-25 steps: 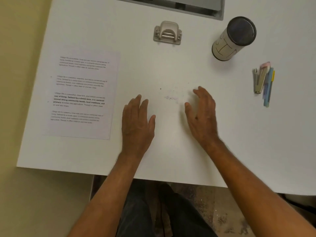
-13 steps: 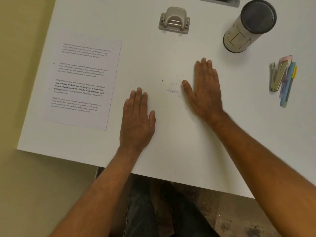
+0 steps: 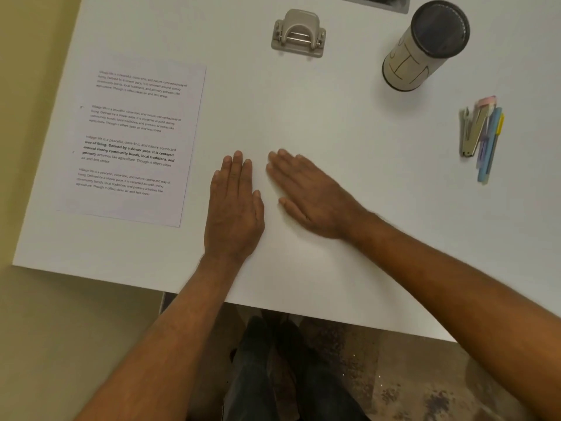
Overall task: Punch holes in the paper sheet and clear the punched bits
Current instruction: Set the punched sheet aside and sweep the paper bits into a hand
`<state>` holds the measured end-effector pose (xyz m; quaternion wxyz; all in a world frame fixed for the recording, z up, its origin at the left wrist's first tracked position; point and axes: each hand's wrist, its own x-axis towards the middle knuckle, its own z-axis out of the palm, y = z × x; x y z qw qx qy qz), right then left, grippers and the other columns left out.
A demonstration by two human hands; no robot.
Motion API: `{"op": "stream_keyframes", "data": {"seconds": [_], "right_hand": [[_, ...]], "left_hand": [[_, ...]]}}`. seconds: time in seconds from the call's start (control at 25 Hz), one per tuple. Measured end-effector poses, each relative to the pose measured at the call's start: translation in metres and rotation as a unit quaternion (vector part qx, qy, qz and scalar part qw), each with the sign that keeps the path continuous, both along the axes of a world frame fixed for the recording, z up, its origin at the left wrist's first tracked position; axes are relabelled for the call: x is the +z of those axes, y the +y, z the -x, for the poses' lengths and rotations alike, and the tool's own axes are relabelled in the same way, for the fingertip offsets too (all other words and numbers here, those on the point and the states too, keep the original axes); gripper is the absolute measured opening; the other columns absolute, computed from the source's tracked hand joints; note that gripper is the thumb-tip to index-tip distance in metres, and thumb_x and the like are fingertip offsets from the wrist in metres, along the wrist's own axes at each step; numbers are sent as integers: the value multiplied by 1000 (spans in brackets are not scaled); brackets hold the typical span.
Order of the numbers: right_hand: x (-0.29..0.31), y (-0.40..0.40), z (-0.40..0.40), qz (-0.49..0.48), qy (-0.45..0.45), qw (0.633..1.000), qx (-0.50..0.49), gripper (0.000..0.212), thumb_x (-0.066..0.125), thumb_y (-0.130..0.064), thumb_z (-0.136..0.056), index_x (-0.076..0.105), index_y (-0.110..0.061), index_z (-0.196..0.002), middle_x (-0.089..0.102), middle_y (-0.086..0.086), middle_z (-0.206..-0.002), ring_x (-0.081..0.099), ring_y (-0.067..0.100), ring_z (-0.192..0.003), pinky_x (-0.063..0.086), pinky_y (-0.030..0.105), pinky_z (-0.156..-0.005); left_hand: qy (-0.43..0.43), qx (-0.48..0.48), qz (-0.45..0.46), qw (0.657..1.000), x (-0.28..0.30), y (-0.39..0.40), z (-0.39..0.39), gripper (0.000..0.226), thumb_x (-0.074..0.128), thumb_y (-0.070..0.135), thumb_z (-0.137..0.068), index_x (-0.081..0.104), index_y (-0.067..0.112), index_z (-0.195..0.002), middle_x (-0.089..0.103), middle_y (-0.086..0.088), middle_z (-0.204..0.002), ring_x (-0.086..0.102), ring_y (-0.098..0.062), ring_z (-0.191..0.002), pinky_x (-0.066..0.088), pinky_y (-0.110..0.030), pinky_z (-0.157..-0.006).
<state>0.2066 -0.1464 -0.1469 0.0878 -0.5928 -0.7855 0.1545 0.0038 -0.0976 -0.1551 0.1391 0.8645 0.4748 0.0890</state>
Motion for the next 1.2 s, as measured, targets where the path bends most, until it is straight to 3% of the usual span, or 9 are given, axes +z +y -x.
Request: {"op": "stream_keyframes", "data": {"seconds": [0.12,0.24,0.36,0.56,0.72,0.96,1.04,1.12,1.2], "right_hand": [[6,-24,6,26,87,996,8,56,37,-26,-113,25,-5,-164,20,11,-173,14,21,-163,11,36,-133],[12,-19,-7,-14,220,959,-181,51,37,-18,-112,34,-3,-160,29,10,-170,25,20,-159,15,28,-131],[7,0,-33,-33,155,946,-283,52,32,-25,-112,35,-5,-160,31,11,-170,24,22,-159,11,25,-130],[-1,6,-7,-16,34,988,-152,56,32,-29,-112,31,-2,-161,26,17,-171,19,30,-161,10,41,-133],[2,0,30,-30,29,994,-103,55,37,-25,-112,31,0,-160,27,19,-170,20,31,-161,16,46,-132],[6,-26,73,19,83,996,-26,54,35,-24,-113,29,-1,-162,25,16,-171,19,26,-162,13,41,-133],[18,-34,81,63,199,974,-85,51,33,-21,-114,29,-5,-162,26,9,-172,21,19,-161,14,35,-133],[30,-36,74,50,306,924,-226,48,33,-20,-114,35,-7,-161,34,5,-169,29,12,-158,19,30,-131],[32,-34,54,13,310,899,-309,48,33,-22,-114,39,-7,-159,38,6,-167,32,13,-157,23,34,-131]], "left_hand": [[1,-3,-6,1000,-2,1,2,54,29,20,-110,23,2,-160,19,-16,-170,13,-28,-160,15,-46,-130],[-3,-5,-13,1000,-5,0,2,53,28,19,-109,25,0,-159,21,-18,-169,15,-30,-159,15,-46,-130],[-9,-2,-18,1000,-6,-2,5,53,29,19,-110,26,0,-159,23,-18,-168,17,-32,-158,18,-47,-129],[-10,5,-4,1000,-6,-18,16,53,33,20,-110,25,1,-159,23,-17,-169,17,-31,-159,20,-47,-129],[-19,15,7,1000,-5,-43,32,54,37,19,-110,25,2,-160,21,-16,-169,15,-28,-159,17,-45,-130],[-58,34,40,997,-4,-63,53,54,44,21,-109,30,5,-159,26,-14,-168,18,-26,-158,18,-44,-130],[-114,45,82,989,4,-68,63,53,44,20,-109,30,6,-159,27,-11,-168,19,-22,-158,20,-44,-130],[-175,77,122,974,15,-82,78,51,39,22,-111,30,9,-159,28,-6,-168,18,-17,-159,19,-43,-130],[-227,139,140,954,23,-105,98,49,36,22,-110,34,11,-158,32,-3,-167,21,-14,-158,22,-45,-129]]}}
